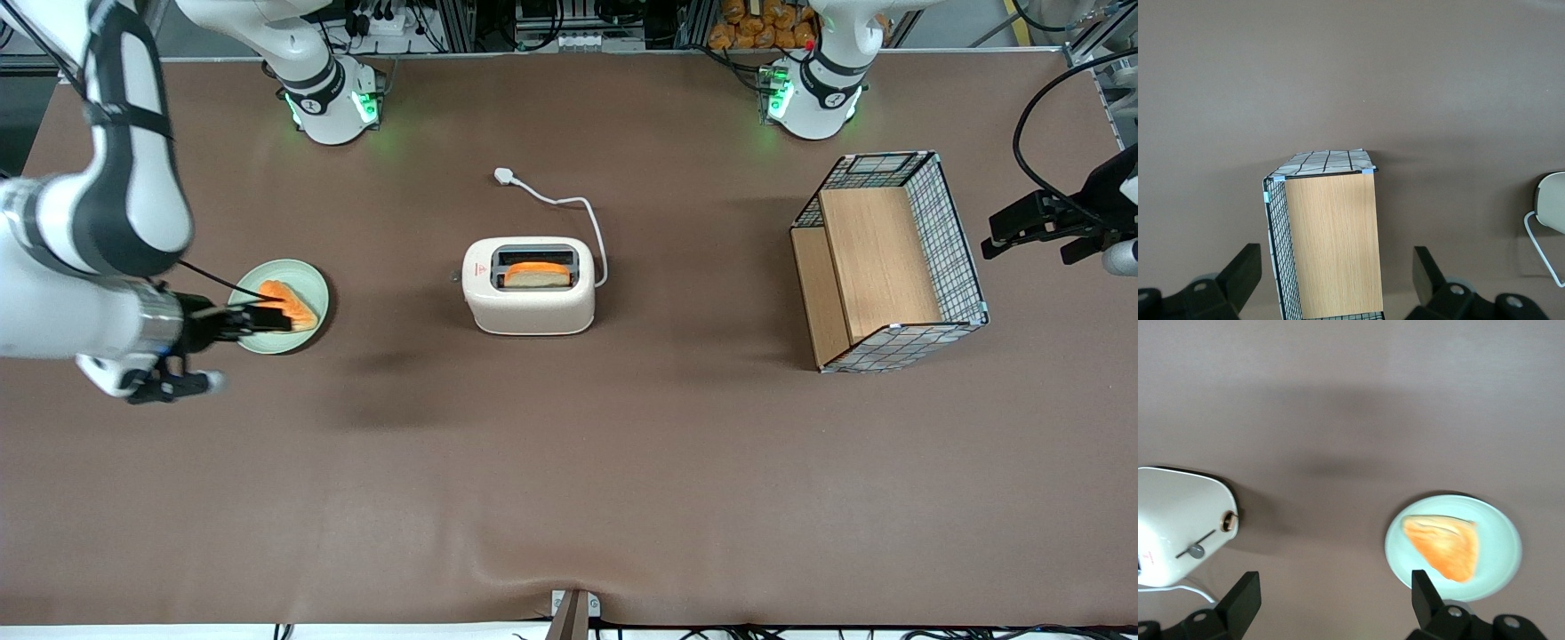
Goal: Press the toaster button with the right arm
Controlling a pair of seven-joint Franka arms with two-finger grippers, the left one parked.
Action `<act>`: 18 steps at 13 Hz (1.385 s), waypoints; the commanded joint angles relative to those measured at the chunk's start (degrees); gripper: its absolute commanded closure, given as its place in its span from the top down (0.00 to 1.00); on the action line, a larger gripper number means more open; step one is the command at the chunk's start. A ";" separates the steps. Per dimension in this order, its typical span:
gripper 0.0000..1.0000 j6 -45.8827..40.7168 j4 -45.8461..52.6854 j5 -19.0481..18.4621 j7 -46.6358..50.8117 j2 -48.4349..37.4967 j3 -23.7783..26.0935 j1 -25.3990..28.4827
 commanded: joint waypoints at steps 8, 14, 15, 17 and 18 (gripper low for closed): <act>1.00 -5.28 -5.92 -11.43 -0.10 -15.47 9.07 -11.30; 1.00 -7.65 -9.90 -12.66 5.53 -22.35 12.57 -15.59; 1.00 -8.53 -8.93 -12.75 5.62 -22.35 13.11 -16.66; 1.00 -10.29 -6.21 -12.75 9.28 -21.82 13.11 -16.84; 1.00 -11.08 -5.15 -12.75 10.96 -21.73 13.11 -16.50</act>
